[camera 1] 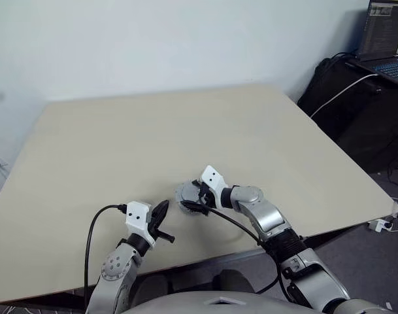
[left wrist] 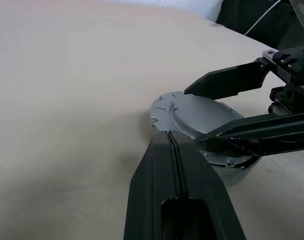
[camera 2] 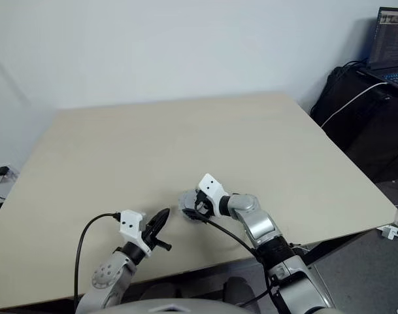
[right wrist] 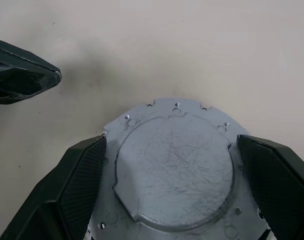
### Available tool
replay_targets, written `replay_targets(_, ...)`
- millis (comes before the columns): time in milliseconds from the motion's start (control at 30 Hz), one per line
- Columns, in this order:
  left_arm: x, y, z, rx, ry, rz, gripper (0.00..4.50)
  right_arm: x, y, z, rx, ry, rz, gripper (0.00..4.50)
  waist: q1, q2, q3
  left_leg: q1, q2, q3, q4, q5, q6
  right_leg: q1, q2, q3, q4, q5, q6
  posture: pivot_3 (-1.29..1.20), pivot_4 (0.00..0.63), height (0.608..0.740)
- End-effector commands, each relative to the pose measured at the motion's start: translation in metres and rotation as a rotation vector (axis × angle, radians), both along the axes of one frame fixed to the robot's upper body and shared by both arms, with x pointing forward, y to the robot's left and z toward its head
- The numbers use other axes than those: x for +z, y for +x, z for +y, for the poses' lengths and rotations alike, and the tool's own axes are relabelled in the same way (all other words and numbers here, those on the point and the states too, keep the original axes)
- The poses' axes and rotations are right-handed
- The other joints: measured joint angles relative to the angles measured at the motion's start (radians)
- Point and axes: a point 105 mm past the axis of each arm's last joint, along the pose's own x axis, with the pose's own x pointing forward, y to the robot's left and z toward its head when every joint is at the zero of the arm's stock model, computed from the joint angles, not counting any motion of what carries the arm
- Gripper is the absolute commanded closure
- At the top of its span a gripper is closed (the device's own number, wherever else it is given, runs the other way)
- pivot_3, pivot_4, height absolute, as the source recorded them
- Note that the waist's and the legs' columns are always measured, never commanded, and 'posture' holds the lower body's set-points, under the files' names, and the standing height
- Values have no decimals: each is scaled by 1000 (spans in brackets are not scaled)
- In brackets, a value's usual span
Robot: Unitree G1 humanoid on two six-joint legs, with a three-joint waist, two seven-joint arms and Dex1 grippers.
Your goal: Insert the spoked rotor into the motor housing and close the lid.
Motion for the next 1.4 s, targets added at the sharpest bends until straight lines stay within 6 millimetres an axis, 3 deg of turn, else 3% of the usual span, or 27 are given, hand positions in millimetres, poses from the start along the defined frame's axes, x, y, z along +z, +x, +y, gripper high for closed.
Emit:
replay_targets(33, 14, 4, -1, -2, -14, -58, 4500, 5, 2, 2, 12, -1, -41, 39, 0, 0, 0, 0, 0, 0, 0, 0, 0, 0, 0, 0, 0, 0, 0, 0, 0, 740)
replay_targets(267, 14, 4, -1, -5, -14, -58, 4500, 3, 1, 1, 25, -23, -68, 39, 0, 0, 0, 0, 0, 0, 0, 0, 0, 0, 0, 0, 0, 0, 0, 0, 0, 740)
replay_targets(467, 14, 4, -1, -5, -14, -57, 4500, 3, 1, 2, 21, -19, -59, 1411, 0, 0, 0, 0, 0, 0, 0, 0, 0, 0, 0, 0, 0, 0, 0, 0, 0, 740)
replay_targets(1033, 13, 5, -1, -4, -16, -55, 4500, 12, 2, -1, 9, 40, 50, 1410, 2, 0, 0, 0, 0, 0, 0, 0, 0, 0, 0, 0, 0, 0, 0, 0, 0, 740)
replay_targets(1400, 13, 5, -2, -9, -19, -55, 4500, 13, 0, -4, 66, -14, -38, 1410, 2, 0, 0, 0, 0, 0, 0, 0, 0, 0, 0, 0, 0, 0, 0, 0, 0, 740)
